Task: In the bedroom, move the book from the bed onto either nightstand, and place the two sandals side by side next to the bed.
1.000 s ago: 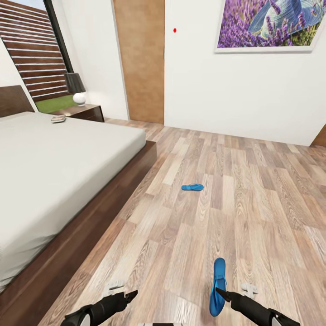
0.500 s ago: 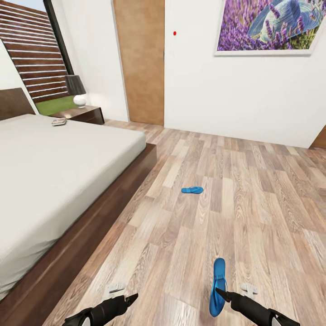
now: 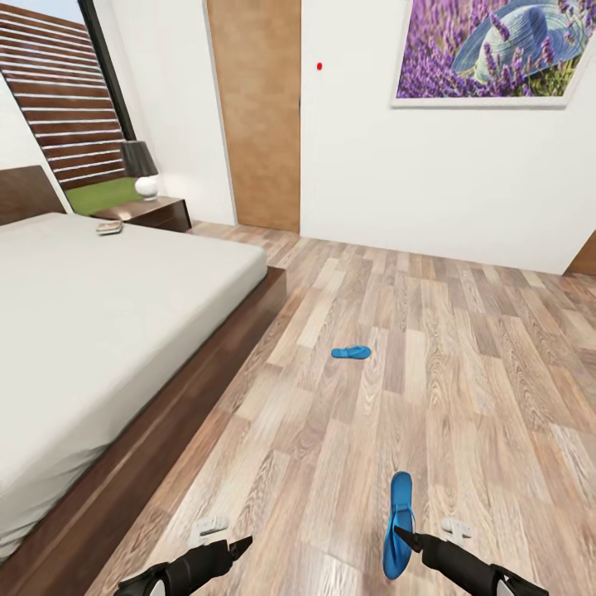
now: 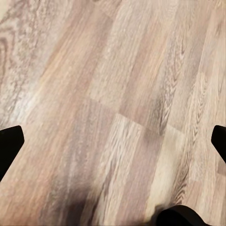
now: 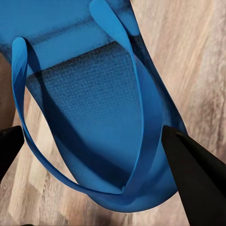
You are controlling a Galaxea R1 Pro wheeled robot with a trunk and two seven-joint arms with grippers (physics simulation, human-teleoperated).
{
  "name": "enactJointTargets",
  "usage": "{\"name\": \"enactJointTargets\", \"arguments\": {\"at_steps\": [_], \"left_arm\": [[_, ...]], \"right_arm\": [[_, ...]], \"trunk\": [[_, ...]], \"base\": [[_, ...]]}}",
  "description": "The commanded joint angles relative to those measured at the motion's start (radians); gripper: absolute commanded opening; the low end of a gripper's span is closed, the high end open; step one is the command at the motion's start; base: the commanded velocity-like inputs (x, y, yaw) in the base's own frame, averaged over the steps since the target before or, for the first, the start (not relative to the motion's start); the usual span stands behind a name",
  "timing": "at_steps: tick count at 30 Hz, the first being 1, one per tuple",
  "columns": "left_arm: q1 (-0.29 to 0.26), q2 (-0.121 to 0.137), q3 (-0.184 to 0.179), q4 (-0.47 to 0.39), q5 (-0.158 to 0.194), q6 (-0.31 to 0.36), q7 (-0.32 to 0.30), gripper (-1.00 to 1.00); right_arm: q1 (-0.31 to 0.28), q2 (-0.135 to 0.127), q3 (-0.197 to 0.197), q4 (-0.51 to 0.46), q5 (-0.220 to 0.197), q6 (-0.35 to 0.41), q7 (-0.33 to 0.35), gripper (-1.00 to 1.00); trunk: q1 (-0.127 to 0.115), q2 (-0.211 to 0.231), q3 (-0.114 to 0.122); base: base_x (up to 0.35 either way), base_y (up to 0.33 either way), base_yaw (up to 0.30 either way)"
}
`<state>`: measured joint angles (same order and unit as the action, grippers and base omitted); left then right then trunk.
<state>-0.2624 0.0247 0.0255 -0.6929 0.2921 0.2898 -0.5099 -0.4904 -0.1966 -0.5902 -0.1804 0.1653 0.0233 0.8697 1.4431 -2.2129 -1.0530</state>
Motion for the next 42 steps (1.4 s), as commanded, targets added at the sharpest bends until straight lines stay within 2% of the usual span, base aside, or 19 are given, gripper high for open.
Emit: {"name": "enactJointTargets", "arguments": {"at_steps": [1, 12, 17, 19, 21, 24, 29, 42], "left_arm": [[0.000, 0.000, 0.002, 0.000, 0.009, 0.009, -0.003, 1.00], [0.000, -0.001, 0.001, 0.002, 0.008, 0.006, 0.003, 1.00], [0.000, -0.003, 0.000, 0.060, 0.007, -0.039, 0.009, 1.00], [0.000, -0.021, 0.000, 0.095, 0.006, -0.108, 0.051, 1.00], [0.000, -0.031, 0.000, 0.101, 0.003, -0.139, 0.092, 1.00], [0.000, -0.037, -0.001, 0.104, 0.000, -0.162, 0.136, 1.00], [0.000, -0.047, 0.000, 0.105, -0.002, -0.170, 0.152, 1.00], [-0.001, -0.047, 0.002, 0.107, 0.004, -0.190, 0.153, 1.00]], "right_arm": [[-0.001, 0.000, -0.008, -0.001, 0.010, 0.003, 0.005, -1.00], [-0.001, 0.000, -0.007, 0.000, 0.010, 0.003, 0.005, -1.00], [-0.001, 0.000, -0.008, 0.000, 0.010, 0.003, 0.005, -1.00], [-0.001, 0.000, -0.008, 0.000, 0.010, 0.003, 0.005, -1.00], [-0.001, 0.000, -0.008, 0.000, 0.010, 0.003, 0.005, -1.00], [-0.001, 0.000, -0.008, 0.000, 0.010, 0.003, 0.005, -1.00], [-0.001, 0.000, -0.008, 0.001, 0.010, 0.003, 0.005, -1.00], [-0.001, 0.000, -0.008, 0.000, 0.010, 0.003, 0.007, -1.00]], "trunk": [[-0.004, 0.007, 0.002], [-0.046, 0.084, 0.037], [-0.065, 0.119, 0.053], [-0.073, 0.133, 0.059], [-0.081, 0.147, 0.065], [-0.092, 0.168, 0.075], [-0.111, 0.203, 0.090], [-0.111, 0.203, 0.091]], "base": [[0.000, 0.000, 0.000], [0.000, 0.000, 0.000], [0.000, 0.000, 0.000], [0.000, 0.000, 0.000], [0.000, 0.000, 0.000], [0.000, 0.000, 0.000], [0.000, 0.000, 0.000], [0.000, 0.000, 0.000]]}}
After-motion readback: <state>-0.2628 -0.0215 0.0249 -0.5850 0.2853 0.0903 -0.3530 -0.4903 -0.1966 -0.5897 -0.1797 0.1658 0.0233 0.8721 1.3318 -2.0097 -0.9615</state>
